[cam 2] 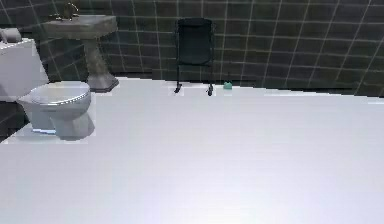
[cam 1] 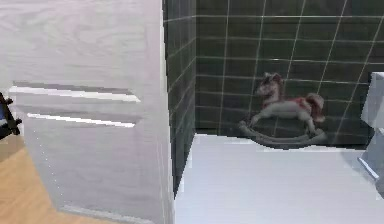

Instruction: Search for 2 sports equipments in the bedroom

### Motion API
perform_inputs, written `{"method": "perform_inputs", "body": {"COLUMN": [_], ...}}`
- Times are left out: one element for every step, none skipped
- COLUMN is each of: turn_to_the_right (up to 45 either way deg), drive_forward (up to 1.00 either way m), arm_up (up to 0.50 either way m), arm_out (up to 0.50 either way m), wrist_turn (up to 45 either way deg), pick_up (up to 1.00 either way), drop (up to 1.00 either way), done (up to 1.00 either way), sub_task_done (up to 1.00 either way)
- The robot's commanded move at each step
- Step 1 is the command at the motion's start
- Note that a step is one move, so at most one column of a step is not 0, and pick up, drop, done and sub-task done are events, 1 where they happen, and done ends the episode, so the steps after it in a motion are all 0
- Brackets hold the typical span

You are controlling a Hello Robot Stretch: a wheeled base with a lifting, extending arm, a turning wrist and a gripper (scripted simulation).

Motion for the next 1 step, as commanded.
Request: {"method": "perform_inputs", "body": {"turn_to_the_right": [-45.0], "drive_forward": [0.0], "arm_up": [0.0], "arm_out": [0.0], "wrist_turn": [0.0], "pick_up": [0.0], "drop": [0.0], "done": [0.0], "sub_task_done": [0.0]}}
